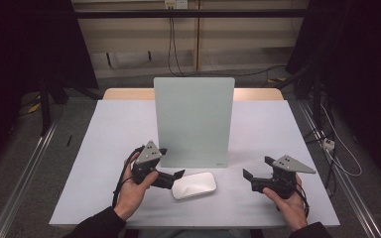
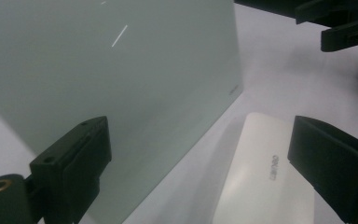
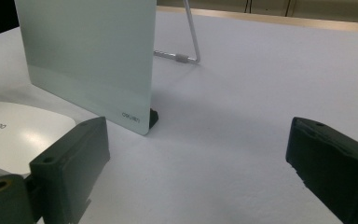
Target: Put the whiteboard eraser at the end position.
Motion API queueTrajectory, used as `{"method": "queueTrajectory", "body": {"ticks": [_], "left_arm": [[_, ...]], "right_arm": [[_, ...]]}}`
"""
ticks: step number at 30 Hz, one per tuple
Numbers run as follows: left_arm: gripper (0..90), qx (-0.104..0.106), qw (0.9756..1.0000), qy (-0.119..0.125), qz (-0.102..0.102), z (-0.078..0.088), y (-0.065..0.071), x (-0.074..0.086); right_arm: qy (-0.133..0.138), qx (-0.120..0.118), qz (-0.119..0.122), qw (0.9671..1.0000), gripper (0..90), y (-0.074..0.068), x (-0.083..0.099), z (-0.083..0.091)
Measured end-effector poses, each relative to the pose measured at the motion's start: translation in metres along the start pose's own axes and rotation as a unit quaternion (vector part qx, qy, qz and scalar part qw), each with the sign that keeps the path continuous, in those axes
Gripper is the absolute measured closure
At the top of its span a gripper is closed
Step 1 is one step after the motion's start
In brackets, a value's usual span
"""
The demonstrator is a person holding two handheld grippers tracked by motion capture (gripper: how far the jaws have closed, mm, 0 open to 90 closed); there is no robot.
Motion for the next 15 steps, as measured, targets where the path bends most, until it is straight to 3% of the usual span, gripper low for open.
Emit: {"method": "queueTrajectory", "body": {"ticks": [5, 9, 15], "left_arm": [[5.4, -0.013, 0.9998, 0.010, 0.007, 0.012, -0.009, 0.006], [5.3, -0.037, 0.9991, 0.013, 0.018, 0.022, -0.014, 0.012], [5.2, -0.042, 0.9982, 0.020, 0.038, 0.034, -0.019, 0.030]], "right_arm": [[0.001, 0.000, -0.001, 1.0000, 5.9, 0.000, 0.000, 0.000], [0.001, 0.001, -0.001, 1.0000, 5.9, 0.000, 0.000, 0.001], [-0.001, 0.002, -0.003, 1.0000, 5.9, 0.000, 0.001, 0.002]]}}
Point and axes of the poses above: each handheld gripper's, and its own axes: z roughly backward along the jaws, x roughly out of its underside, y roughly to its right, the point moved 4 cm from there along -z, roughly forward along the jaws, and after that the axes turned 8 degrees about -y, right-handed, at the moved point
